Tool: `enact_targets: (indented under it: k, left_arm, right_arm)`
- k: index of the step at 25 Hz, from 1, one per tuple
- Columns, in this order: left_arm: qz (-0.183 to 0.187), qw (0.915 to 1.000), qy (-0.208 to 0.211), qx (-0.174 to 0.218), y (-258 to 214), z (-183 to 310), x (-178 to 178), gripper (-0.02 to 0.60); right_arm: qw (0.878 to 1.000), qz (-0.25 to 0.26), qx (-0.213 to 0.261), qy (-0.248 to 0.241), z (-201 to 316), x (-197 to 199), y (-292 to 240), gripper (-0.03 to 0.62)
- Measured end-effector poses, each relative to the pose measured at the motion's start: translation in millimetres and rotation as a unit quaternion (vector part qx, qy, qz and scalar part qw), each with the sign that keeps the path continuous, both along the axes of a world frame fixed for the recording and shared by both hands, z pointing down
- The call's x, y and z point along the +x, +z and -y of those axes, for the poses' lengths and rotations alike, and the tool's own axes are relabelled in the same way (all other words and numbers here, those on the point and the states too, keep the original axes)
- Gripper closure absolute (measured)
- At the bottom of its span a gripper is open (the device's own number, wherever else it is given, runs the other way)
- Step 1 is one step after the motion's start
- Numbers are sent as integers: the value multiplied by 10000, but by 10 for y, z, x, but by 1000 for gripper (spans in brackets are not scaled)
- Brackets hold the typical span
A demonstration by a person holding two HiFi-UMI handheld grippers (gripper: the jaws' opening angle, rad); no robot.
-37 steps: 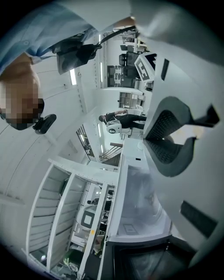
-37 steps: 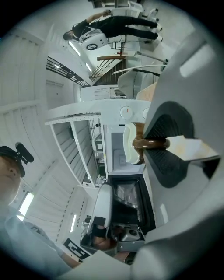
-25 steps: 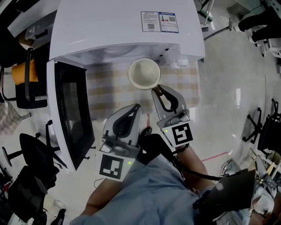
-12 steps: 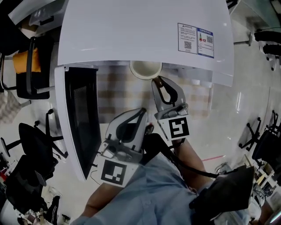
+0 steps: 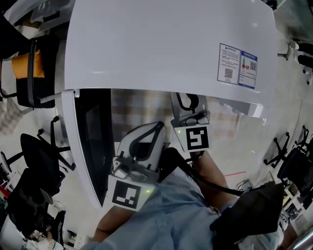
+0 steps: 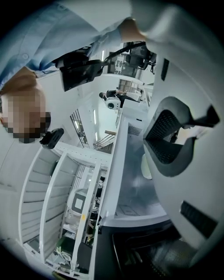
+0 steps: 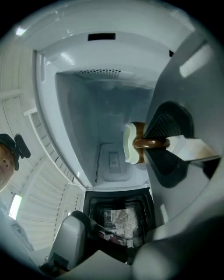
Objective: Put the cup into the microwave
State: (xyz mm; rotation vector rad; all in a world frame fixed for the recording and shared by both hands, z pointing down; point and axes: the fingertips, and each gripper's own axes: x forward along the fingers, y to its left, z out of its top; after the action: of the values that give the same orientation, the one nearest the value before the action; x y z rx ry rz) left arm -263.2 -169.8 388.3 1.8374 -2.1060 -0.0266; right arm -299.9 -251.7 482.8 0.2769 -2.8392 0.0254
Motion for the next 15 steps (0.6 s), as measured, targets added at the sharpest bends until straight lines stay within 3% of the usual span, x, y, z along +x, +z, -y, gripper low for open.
enact_targets:
  k: [15]
  left_arm:
    - [-132,9997,-188,-120,40,18,-380,577]
  right_arm:
    - [9997,-197,113,117,182,-484,39,539]
